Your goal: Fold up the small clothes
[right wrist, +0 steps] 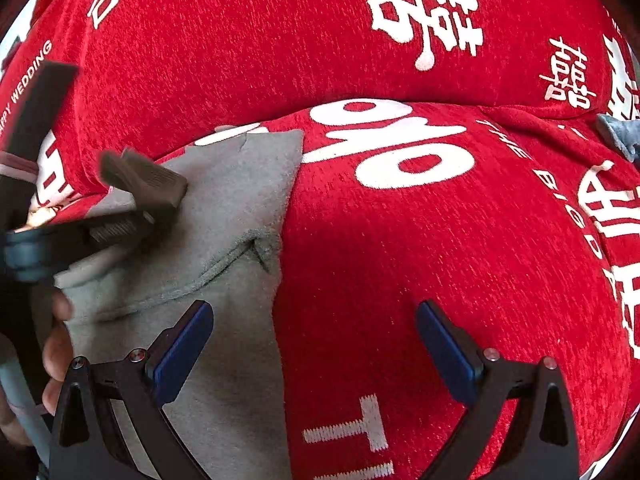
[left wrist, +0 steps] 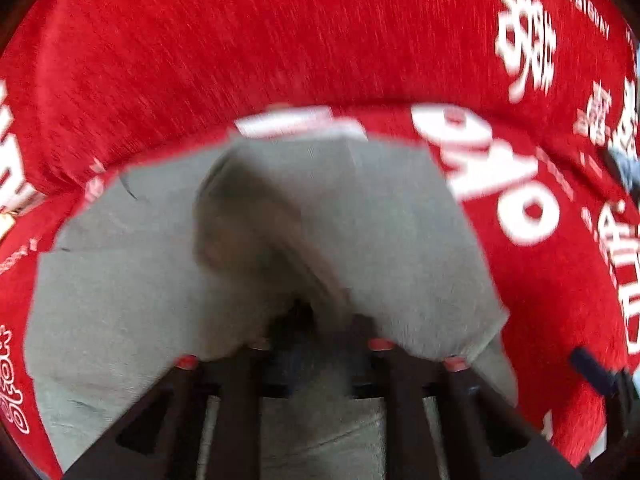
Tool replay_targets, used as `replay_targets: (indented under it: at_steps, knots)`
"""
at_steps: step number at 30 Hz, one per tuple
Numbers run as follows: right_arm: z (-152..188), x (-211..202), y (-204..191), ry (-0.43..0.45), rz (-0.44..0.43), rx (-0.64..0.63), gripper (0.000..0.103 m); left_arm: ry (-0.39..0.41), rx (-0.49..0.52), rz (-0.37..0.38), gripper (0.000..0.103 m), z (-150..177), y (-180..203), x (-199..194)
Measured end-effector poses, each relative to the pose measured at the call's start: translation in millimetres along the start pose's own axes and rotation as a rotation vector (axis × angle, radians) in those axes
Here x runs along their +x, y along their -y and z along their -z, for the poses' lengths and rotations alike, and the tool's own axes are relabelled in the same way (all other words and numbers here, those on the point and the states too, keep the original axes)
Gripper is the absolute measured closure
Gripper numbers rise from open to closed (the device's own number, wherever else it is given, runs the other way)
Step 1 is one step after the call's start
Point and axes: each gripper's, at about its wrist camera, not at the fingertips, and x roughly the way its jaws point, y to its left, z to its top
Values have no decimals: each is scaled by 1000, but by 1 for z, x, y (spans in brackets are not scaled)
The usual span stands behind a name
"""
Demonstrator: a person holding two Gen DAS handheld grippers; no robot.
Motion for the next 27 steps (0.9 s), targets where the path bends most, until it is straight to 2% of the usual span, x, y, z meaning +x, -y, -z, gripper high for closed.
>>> replay_targets:
  at_steps: [1,3,4,5,6,8,9,11,13,16,20,22,23,24,25,26,27]
  knots:
    - [0,-2,1,4,2,-2,2,25,11,-1,77,2,1,-4]
    - [0,-7,2,17,-2,-1,2,21,18,29,64,4,-2,-14]
    - [-1,-10,2,22,-5,-1,2,15,16,64,37,5,-6,-21]
    - [-2,-12,2,28,-10,-1,2,36,4,94,17,6,-13,-32]
    - [-4,-13,1,35,-21,-2,2,81,-19,104,13,9,-23,-45]
    - [-10,-14,-5,43,-44,-8,2,134,-50,150,13,15,-42,-65]
    - [-13,-13,-11,46,-53,-15,2,125,-57,198,13,17,-54,-72]
    - [-20,-10,-26,51,-74,-43,2,133,-85,207,13,24,-75,-83]
    - [-27,0,-42,34,-100,-79,2,160,-109,149,13,32,-98,-87]
    - [-39,17,-60,6,-88,-100,2,136,-165,29,13,48,-142,-79]
    - [-56,37,-69,3,-44,-115,3,115,-318,-38,13,74,-212,-73]
    - [-62,58,-73,-55,-48,-115,17,117,-413,-54,13,88,-250,-75]
    - [-62,70,-76,-98,-49,-120,41,119,-451,-57,13,94,-265,-76]
    - [-61,72,-81,-84,-18,-153,47,122,-498,-59,13,100,-282,-78]
    - [-61,70,-87,-54,3,-193,60,125,-545,-62,13,107,-299,-80]
    - [-61,66,-94,-42,35,-233,85,126,-575,-69,13,111,-309,-82]
    - [-63,62,-95,-36,36,-237,88,131,-600,-81,13,116,-320,-84]
